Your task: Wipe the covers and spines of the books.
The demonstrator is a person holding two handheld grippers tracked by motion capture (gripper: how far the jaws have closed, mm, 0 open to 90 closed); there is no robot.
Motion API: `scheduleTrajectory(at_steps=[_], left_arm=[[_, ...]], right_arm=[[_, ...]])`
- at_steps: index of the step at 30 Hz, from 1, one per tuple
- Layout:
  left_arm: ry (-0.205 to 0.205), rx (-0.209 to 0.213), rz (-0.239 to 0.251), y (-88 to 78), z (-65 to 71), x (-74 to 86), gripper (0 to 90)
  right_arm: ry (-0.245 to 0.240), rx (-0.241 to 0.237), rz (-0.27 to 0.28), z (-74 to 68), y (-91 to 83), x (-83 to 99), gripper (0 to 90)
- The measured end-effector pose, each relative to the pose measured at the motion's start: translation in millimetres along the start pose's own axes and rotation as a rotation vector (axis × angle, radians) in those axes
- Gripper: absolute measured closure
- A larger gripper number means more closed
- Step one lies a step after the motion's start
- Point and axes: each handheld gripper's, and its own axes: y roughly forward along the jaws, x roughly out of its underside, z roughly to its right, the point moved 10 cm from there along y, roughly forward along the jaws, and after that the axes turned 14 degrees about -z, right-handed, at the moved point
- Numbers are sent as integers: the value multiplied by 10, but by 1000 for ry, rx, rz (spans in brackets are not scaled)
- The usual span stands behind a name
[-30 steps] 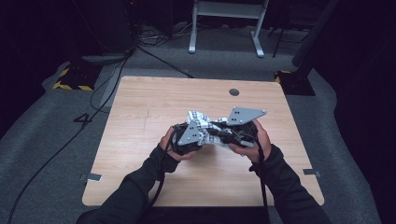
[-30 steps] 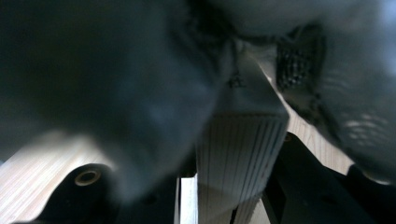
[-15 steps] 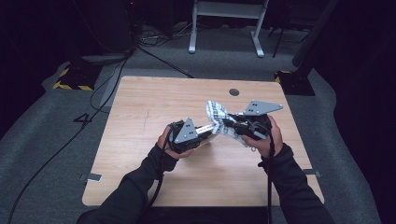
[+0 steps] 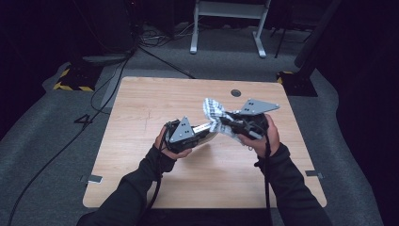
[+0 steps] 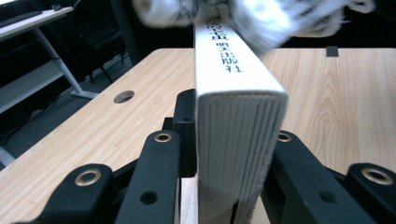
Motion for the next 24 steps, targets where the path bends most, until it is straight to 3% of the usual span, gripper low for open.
scheduleTrajectory(at_steps=[4,8,12,13,14,16,18,19,24], left_arm=[[-12,-7,23,-53,-37,-38,753],[-31,-10,44,-106,-75,-60,753],[-65,11,71,-141,-84,-88,754],[-66,14,76,-149,-79,-102,754],[-70,23,85,-164,-61,-130,754],[-74,29,93,-172,-57,-146,754],[-93,41,104,-184,-56,-166,754],[-103,47,111,-191,-60,-175,754],[-152,59,136,-233,-101,-202,753]], right_arm=[[48,4,9,185,-81,136,756],[47,-11,22,154,-117,236,756],[-15,-58,31,-101,-52,311,757],[-15,-58,31,-101,-52,311,757],[-36,-74,29,-207,25,333,757],[-51,-82,38,-259,65,338,757],[-98,-81,1,-406,259,395,756],[-98,-81,1,-406,259,395,756],[-137,-111,-40,-621,593,491,756]])
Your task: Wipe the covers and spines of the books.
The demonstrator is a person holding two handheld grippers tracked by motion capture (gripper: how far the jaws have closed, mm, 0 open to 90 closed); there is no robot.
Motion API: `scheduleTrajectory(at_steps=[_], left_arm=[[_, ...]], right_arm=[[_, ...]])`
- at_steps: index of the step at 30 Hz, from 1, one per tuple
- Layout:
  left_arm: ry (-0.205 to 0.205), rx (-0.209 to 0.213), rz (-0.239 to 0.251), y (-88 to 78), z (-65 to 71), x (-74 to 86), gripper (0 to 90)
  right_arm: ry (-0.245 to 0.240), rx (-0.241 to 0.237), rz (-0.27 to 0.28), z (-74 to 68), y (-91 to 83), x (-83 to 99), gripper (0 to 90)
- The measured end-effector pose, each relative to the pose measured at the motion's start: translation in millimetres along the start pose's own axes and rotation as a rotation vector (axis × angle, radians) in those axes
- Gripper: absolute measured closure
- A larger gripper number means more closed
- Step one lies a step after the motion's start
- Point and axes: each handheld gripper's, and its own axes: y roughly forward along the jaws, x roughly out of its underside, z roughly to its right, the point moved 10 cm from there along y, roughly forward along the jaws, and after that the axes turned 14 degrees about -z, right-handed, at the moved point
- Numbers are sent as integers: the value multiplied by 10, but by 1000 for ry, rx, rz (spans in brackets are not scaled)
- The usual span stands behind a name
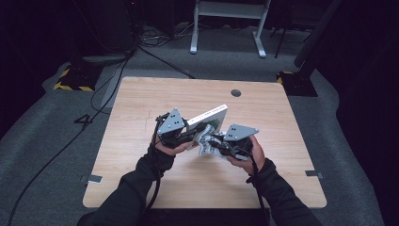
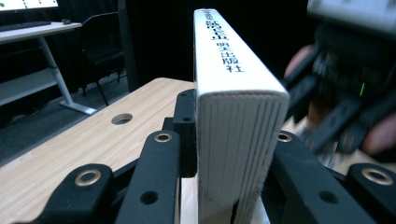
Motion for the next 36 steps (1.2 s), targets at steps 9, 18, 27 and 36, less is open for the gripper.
scheduleTrajectory(at_steps=[9,18,27,36], left_arm=[[-49,6,46,-98,-32,-73,753],[-37,0,82,-208,-30,-135,753],[-30,-8,54,-45,71,-89,752],[-38,9,46,29,151,-83,753]], right_arm=[[-52,0,-49,-158,317,124,756],[74,85,-60,316,202,345,756],[111,133,64,455,-241,175,756],[24,63,112,39,-293,-61,757]])
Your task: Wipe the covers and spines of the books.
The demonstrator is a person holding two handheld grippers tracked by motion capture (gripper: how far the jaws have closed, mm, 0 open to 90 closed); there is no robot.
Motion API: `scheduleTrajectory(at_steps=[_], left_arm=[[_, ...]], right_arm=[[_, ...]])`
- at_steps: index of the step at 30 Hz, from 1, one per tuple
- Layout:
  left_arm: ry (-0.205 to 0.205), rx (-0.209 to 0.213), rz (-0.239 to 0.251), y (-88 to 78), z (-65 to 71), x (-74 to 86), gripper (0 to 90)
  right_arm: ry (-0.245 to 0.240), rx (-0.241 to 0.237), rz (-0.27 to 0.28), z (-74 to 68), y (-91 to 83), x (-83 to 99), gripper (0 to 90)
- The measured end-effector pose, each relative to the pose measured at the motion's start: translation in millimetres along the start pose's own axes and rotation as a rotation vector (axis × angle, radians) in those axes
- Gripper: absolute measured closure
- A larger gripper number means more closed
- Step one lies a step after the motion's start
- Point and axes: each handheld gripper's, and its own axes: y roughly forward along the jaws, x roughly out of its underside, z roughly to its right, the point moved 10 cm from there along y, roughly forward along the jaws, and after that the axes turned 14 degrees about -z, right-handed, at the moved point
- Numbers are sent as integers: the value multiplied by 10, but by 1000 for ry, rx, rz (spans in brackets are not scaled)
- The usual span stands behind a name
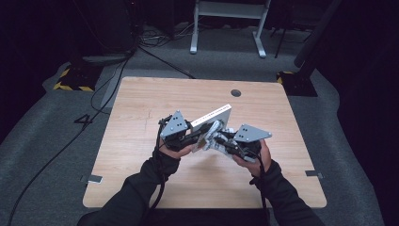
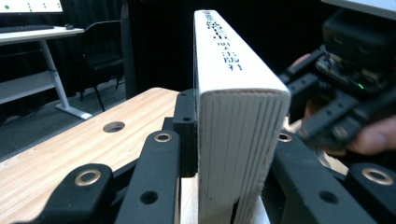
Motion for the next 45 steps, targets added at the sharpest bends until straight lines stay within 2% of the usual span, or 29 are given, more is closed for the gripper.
scheduleTrajectory(at_steps=[3,6,9,12,16,17,18,19,22,27,30,31,33,36,39,42,45], left_arm=[[-5,1,1,-7,0,-3,753],[-10,7,2,-21,-7,-3,752],[-10,4,8,-50,-20,-12,752],[-18,3,24,-98,-46,-32,751],[-17,4,37,-153,-64,-50,752],[-17,4,37,-153,-64,-50,752],[-15,-1,39,-161,-73,-49,752],[-15,-1,39,-161,-73,-49,752],[-20,2,35,-152,-85,-31,752],[-3,-1,11,-82,-26,6,752],[5,0,6,-35,38,13,752],[14,-1,1,-11,68,16,752],[25,3,-7,23,104,30,753],[42,-1,-27,67,142,60,752],[52,-10,-39,112,169,82,752],[65,-19,-61,157,185,115,752],[74,-23,-82,203,205,150,753]], right_arm=[[-28,-27,-20,-128,94,12,756],[-75,-43,-67,-260,252,78,757],[-86,-49,-103,-291,355,151,757],[-73,-25,-132,-197,418,257,757],[-25,0,-170,-8,461,430,757],[-25,0,-170,-8,461,430,757],[9,18,-166,112,430,458,758],[9,18,-166,112,430,458,758],[35,53,-135,248,325,430,757],[78,102,-51,429,25,292,758],[89,122,21,491,-226,164,757],[89,122,21,491,-226,164,757],[95,130,67,505,-382,78,757],[102,140,120,509,-566,-27,758],[90,149,130,470,-627,-78,758],[66,136,144,377,-648,-139,758],[23,109,144,223,-627,-208,758]])
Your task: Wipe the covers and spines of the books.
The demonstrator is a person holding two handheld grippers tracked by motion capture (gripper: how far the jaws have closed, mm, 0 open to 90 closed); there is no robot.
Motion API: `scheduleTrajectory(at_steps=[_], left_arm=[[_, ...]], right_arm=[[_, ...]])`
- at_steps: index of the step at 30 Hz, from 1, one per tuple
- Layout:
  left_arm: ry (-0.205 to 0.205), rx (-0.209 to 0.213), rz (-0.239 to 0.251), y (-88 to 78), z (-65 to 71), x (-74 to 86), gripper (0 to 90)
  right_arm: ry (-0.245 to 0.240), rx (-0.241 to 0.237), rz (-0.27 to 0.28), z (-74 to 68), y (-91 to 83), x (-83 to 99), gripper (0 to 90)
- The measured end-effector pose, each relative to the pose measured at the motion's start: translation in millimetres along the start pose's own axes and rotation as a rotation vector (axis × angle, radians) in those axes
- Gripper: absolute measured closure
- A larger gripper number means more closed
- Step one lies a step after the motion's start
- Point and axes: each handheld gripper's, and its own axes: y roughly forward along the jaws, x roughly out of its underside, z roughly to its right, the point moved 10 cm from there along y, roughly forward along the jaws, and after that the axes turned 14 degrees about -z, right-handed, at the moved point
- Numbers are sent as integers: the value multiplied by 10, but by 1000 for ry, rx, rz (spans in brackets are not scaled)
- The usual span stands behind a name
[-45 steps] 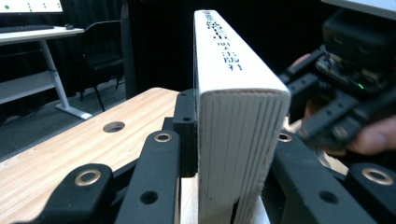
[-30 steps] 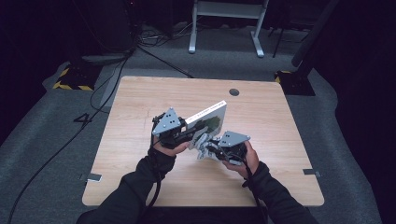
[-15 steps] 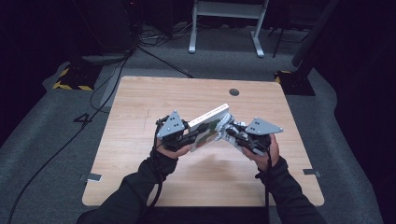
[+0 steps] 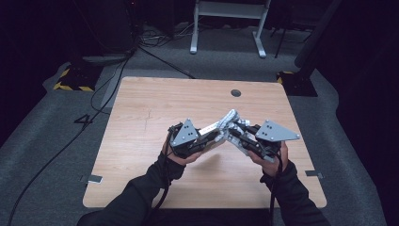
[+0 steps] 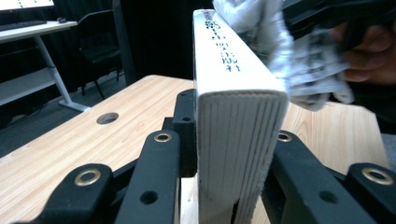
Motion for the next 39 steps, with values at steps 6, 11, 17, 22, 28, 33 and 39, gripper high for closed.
scheduleTrajectory(at_steps=[6,11,17,22,28,33,39], left_arm=[[-1,5,-11,43,26,22,753],[4,3,-20,58,20,38,753],[-3,10,-28,66,6,67,753],[-11,13,-7,2,-33,39,753],[-13,6,8,-49,-74,22,753],[-20,3,12,-77,-103,15,753],[-49,5,41,-147,-168,-24,753]], right_arm=[[-86,-60,-20,-330,83,-51,757],[-102,-85,-34,-418,129,-35,758],[-122,-97,-61,-453,179,6,758],[-82,-30,-93,-171,163,110,757],[15,34,-117,204,145,268,757],[34,24,-166,237,260,428,757],[15,-21,-241,63,546,622,757]])
